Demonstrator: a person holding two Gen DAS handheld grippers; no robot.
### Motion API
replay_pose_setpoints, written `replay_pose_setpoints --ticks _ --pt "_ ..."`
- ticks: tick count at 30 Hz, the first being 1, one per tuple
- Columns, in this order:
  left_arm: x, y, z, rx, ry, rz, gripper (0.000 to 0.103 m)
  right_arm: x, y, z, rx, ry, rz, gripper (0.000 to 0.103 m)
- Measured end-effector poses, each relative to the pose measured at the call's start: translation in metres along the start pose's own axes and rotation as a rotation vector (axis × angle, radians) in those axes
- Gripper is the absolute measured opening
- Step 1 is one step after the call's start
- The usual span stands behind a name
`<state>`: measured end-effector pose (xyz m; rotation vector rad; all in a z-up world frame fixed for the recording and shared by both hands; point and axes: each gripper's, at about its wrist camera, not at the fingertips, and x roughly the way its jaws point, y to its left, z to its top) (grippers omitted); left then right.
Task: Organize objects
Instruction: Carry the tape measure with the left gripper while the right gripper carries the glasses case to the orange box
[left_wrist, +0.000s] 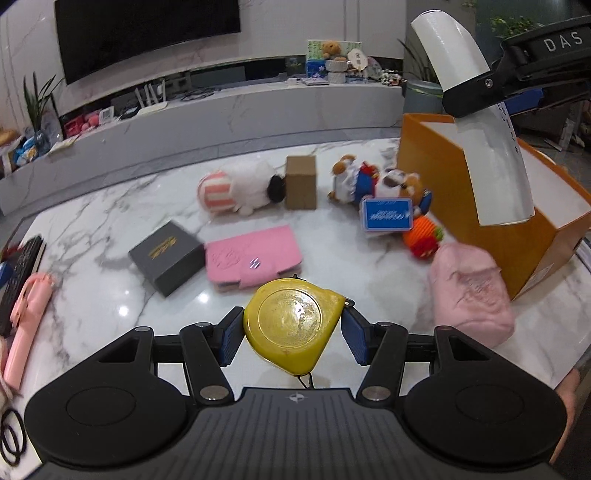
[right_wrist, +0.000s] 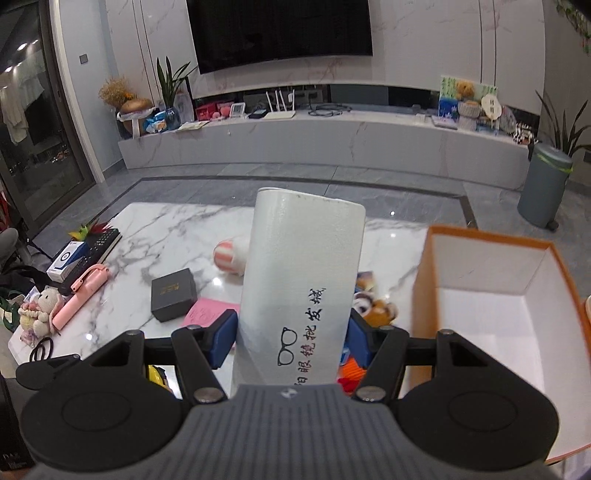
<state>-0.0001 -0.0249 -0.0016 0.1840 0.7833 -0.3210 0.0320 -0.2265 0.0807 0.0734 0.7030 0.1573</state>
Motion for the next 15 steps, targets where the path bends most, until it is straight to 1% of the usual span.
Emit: replay_pose_setpoints --ticks 3,7,15 --pt "-0.003 -0.016 0.015 0.032 -0.023 -0.014 0.065 -0.012 -0.015 0.002 -0.003 -0.01 -0.014 0.064" --pt "-0.007 -0.041 0.039 0.055 -0.065 -0.058 0.065 -0.028 -0.041 0.005 0.007 -0.023 -0.046 0.064" --pt "-0.01 -0.092 0.092 0.098 -0.147 -0.13 0.065 -0.058 -0.102 0.01 0.046 -0.038 -0.138 0.064"
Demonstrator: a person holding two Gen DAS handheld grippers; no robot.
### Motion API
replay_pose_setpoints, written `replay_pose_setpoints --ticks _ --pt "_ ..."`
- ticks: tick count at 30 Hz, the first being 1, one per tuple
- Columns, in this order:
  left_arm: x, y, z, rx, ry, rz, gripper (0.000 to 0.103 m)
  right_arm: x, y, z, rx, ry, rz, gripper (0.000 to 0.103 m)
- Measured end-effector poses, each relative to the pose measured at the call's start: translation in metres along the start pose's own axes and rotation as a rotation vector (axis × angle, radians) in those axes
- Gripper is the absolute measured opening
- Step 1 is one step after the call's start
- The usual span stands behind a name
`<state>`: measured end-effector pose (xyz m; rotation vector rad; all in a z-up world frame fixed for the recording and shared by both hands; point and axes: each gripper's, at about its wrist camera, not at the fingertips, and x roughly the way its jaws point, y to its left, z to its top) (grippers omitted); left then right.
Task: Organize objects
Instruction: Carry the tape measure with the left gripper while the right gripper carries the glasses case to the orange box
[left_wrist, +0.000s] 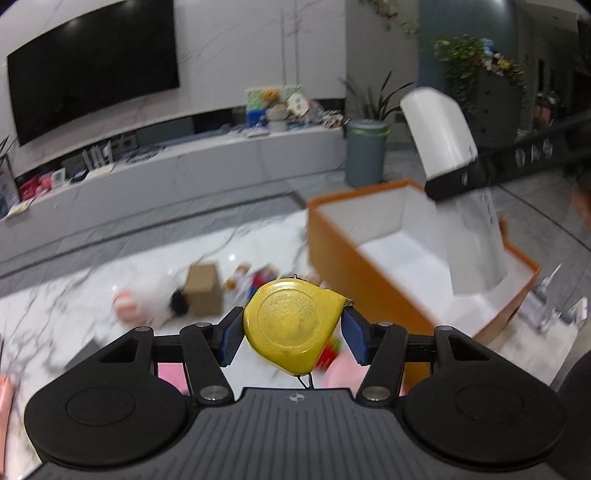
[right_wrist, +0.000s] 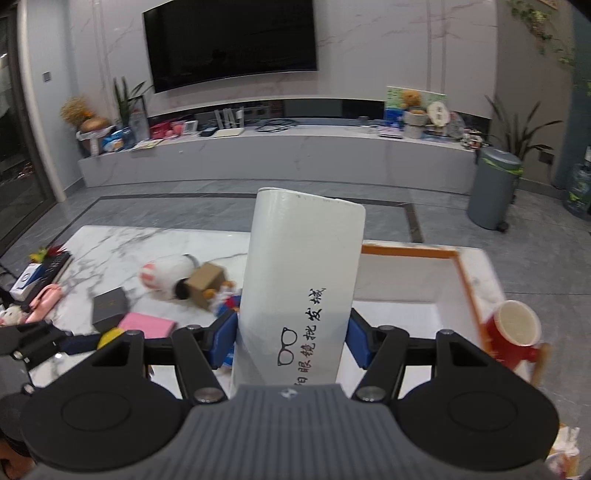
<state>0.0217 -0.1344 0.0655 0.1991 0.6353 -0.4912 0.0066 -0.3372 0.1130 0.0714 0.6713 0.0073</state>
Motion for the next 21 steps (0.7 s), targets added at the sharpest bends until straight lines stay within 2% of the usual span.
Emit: replay_pose_setpoints --ticks 8,13,18,21 --pt "0.016 -0.045 0.046 0.046 -0.065 -0.077 0.065 -0.018 -0.053 0.01 0.001 -0.012 -0.088 0.064" --pt "0.036 -0.075 0.053 0.107 -0.076 -0.104 0.065 -0.016 -0.08 0.017 -0.009 0.007 -0.121 0.064" --pt "0.062 -0.105 0.045 0.233 -0.028 -0.129 0.065 -0.007 -0.099 0.018 -0.023 0.035 -0.139 0.064" --pt "0.082 -0.117 0.042 0.303 0.035 -0.147 0.065 0.006 -0.109 0.02 -0.06 0.077 -0.131 0.064"
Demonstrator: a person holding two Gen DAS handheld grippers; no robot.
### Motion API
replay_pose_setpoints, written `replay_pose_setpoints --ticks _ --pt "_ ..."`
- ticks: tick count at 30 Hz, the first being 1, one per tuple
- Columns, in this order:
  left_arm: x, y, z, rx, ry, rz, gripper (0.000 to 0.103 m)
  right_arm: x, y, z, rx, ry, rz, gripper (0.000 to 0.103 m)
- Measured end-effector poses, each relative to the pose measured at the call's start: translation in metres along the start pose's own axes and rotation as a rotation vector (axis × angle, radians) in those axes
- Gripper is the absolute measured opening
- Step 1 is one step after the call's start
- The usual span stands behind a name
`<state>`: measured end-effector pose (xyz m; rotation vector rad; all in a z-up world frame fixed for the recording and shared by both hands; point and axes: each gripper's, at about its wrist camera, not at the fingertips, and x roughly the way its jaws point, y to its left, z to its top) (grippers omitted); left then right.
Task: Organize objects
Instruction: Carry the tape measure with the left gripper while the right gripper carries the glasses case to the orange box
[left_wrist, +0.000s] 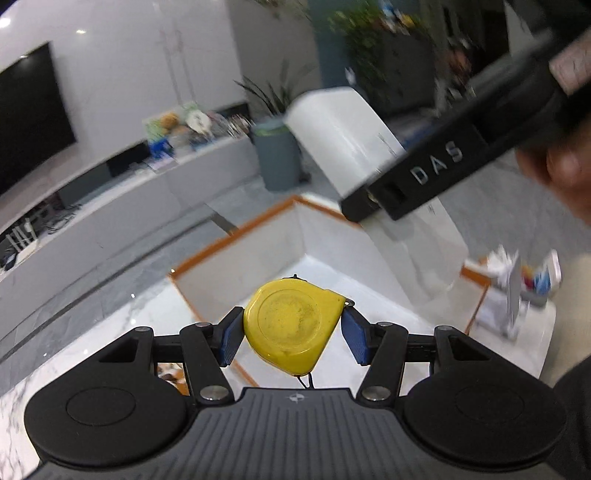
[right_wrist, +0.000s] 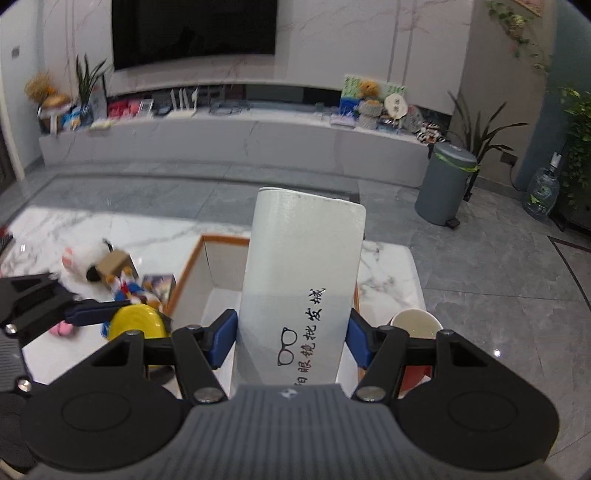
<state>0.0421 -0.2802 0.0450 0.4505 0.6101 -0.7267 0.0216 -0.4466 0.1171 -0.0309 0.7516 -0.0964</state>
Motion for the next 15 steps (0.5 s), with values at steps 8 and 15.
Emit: replay_pose_setpoints --ticks 8,15 --pt "0.043 -0.01 -0.001 0.162 0.12 -0.056 0.065 0.044 -0.007 -0.004 -0.036 0.095 0.003 0.064" --pt "0.069 -0.013 -0.002 0.225 0.201 -0.1 0.065 0.076 -0.006 -0.021 -0.052 0.171 0.011 0.064"
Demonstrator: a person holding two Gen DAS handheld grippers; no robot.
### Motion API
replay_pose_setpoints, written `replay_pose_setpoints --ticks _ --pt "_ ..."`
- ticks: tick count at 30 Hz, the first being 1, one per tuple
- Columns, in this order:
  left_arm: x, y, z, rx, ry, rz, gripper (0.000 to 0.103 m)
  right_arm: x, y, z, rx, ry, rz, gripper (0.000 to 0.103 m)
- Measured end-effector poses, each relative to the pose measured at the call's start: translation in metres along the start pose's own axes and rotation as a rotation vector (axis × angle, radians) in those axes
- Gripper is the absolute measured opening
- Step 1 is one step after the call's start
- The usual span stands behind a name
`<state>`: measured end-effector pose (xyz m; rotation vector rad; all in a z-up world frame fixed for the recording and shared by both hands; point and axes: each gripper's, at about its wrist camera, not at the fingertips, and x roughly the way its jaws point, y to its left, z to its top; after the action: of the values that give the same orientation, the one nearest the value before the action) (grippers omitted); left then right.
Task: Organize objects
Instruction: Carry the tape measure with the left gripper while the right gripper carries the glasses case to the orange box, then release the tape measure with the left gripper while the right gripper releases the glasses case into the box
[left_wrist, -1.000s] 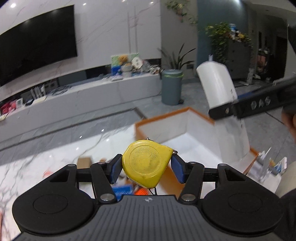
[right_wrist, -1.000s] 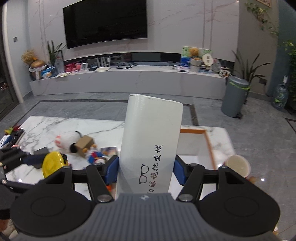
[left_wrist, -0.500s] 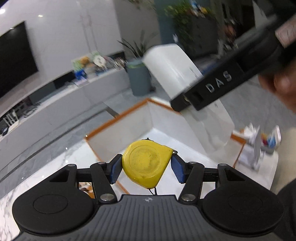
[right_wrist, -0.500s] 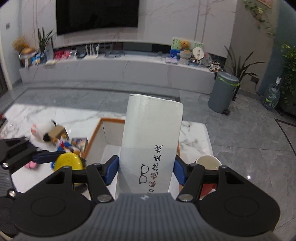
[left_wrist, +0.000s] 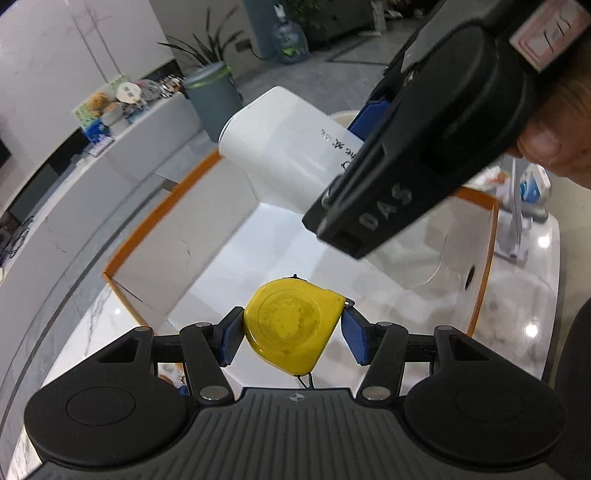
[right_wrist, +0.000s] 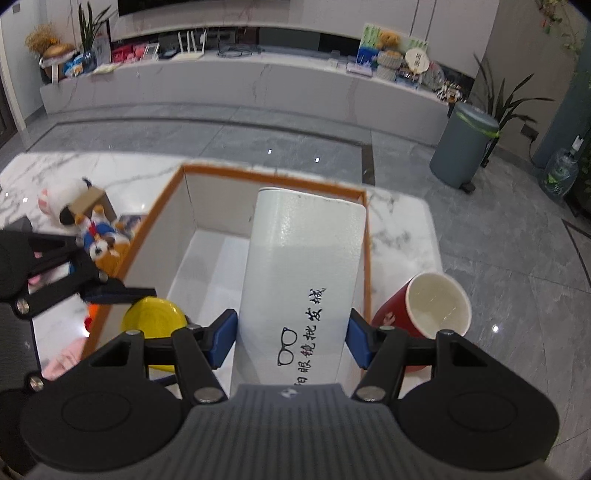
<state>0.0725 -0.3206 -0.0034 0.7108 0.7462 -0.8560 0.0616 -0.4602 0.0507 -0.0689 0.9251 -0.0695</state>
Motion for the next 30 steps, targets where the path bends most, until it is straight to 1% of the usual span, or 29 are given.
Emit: replay_pose_setpoints --ticks 5,11,14,21,24,26,30 --pt "0.014 -0.004 -0.004 0.039 0.048 -0.028 0.065 0.021 0.007 -0.008 -0.045 0.039 0.01 0.064" --pt "0.027 -0.002 -0.003 0.047 0.092 -0.063 0.065 0.04 0.011 -0.019 -0.059 0.097 0.028 0.064" --pt "0.034 0.003 -0.001 0.03 0.112 -0.075 0.065 0.049 0.015 -0.023 -0.071 0.129 0.043 0.064" --pt "0.041 0.002 0.0 0.02 0.156 -0.086 0.065 0.062 0.02 -0.03 -0.073 0.191 0.076 0.064" --pt "0.045 0.001 -0.002 0.026 0.183 -0.077 0.065 0.066 0.021 -0.031 -0.065 0.206 0.079 0.064" --pt "0.047 0.001 -0.003 0.017 0.192 -0.085 0.065 0.069 0.022 -0.03 -0.067 0.22 0.078 0.064" --pt "0.05 0.003 -0.005 0.015 0.199 -0.09 0.065 0.075 0.024 -0.034 -0.079 0.248 0.073 0.064"
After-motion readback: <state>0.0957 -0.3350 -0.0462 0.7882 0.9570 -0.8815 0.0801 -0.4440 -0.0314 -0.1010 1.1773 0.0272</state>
